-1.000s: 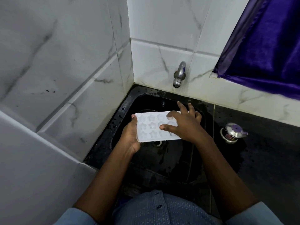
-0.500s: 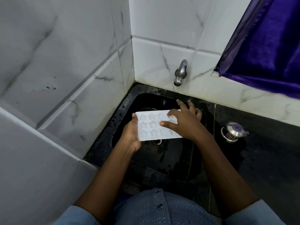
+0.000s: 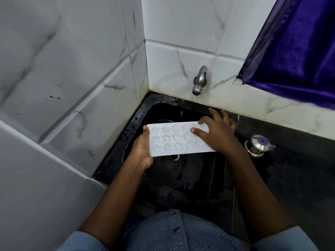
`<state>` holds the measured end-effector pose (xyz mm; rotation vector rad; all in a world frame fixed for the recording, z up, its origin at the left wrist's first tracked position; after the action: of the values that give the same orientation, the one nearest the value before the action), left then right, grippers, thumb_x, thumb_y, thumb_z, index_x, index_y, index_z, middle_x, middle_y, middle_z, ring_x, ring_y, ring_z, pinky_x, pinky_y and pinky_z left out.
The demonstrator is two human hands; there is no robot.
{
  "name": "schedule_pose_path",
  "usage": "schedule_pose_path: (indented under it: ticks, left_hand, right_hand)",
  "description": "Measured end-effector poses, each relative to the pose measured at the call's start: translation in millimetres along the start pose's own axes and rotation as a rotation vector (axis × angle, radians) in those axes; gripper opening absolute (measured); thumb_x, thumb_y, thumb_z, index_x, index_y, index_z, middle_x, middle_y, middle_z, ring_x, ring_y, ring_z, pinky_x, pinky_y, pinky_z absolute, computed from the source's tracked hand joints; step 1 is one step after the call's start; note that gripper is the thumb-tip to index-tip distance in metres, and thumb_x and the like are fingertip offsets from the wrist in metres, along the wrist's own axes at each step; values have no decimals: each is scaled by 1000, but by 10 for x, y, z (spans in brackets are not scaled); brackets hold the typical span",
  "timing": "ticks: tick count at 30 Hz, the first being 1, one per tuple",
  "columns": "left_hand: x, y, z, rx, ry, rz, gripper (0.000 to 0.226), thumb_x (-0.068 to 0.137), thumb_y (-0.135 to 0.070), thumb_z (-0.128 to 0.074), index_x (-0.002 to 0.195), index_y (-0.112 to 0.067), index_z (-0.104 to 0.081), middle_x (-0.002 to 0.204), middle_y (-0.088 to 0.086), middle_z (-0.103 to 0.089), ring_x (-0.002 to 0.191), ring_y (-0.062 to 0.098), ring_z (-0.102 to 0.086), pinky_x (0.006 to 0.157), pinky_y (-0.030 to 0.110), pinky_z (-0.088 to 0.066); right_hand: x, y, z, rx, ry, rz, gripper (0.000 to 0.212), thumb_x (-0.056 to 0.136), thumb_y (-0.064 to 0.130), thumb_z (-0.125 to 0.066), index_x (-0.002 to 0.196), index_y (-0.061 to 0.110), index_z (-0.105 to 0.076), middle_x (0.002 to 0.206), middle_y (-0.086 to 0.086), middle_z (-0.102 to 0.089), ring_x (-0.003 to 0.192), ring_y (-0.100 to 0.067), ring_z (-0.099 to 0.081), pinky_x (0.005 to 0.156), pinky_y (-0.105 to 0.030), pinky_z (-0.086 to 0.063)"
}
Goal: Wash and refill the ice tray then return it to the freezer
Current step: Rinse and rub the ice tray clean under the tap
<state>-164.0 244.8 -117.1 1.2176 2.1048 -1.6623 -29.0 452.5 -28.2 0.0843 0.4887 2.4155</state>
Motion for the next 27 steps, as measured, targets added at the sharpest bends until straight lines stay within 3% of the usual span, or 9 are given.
schedule_pose_path:
  ticks: [14,20,27]
  left_hand:
    - [-65,-18,-29,21,16,13,64,110,-61,-31,119,-12,-72,112,15,-80,94,31,-80,83,47,-61]
    - [-108,-44,-33,27,32,7,65,110,-62,-31,125,-12,-71,117,15,-79,99,33,-79,81,47,-61]
    - [-144,-46,-63,10,48,3,66,110,-61,-29,123,-12,-71,112,14,-80,100,34,-77,84,48,-60]
  right_hand:
    - [-113,118,-69,-2,25,59,48,91,75,-54,124,41,-63,174,2,-12,159,-31,6,122,-58,-1]
    - [-127,126,-56,-7,29,58,42,92,74,-54,108,37,-64,174,0,-12,159,-31,8,122,-59,0]
    - [-108,130,-25,-12,13,62,48,92,76,-51,122,40,-63,174,0,-11,159,-31,6,122,-61,-1]
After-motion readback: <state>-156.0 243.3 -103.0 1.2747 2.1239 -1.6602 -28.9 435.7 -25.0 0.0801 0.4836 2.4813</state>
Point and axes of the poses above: each hand's wrist, its own x-axis towards the middle knuckle, its own z-axis out of the back of the hand, y = z × x, the point moved 8 cm from there along x, towards the middle knuckle
